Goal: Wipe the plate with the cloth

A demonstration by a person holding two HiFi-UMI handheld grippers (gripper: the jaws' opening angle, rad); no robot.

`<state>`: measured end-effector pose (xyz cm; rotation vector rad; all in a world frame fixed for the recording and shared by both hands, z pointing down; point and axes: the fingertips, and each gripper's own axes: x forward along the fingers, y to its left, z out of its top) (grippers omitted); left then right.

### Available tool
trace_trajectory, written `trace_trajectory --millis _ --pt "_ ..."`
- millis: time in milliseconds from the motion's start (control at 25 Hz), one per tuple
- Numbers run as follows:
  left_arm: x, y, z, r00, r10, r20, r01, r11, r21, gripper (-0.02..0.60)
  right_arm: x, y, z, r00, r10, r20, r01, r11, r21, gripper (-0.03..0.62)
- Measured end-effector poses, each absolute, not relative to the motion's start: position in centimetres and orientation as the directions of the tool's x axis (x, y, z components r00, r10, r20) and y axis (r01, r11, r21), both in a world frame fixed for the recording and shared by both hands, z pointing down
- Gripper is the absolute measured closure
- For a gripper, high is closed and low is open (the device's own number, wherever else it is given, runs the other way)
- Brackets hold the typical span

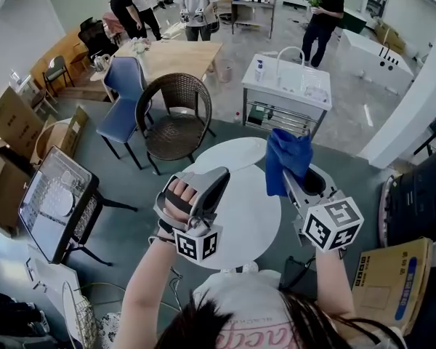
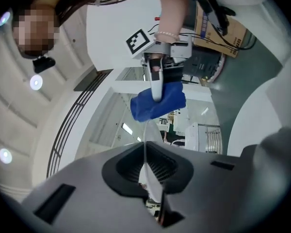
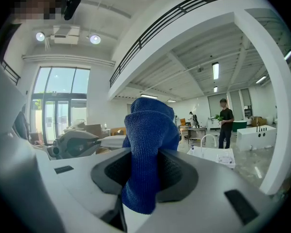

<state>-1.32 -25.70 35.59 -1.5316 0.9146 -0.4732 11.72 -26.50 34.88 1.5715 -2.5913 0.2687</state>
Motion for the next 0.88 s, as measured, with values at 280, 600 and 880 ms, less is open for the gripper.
trace_trajectory --millis 280,600,880 --pt "-0.7 -24.8 35.3 0.668 -0.717 -0.198 -0.136 0.145 -0.980 0.561 11.1 -27.4 29.4 -0.588 -0.794 0.157 -0.799 0.600 0.044 0.461" --pt "0.3 -23.5 36.5 0.718 -0.674 -0.176 -0.050 0.203 -0.978 0.561 1.3 -29.2 27.2 -0.828 -0.476 0.296 -0.485 0.873 0.048 0.461" --pt "0.4 -23.3 37.7 0.738 -0.662 -0.129 0.036 0.230 -0.973 0.561 -4.6 -30.2 31.7 -0.781 -0.237 0.577 -0.324 0.945 -0.050 0.461"
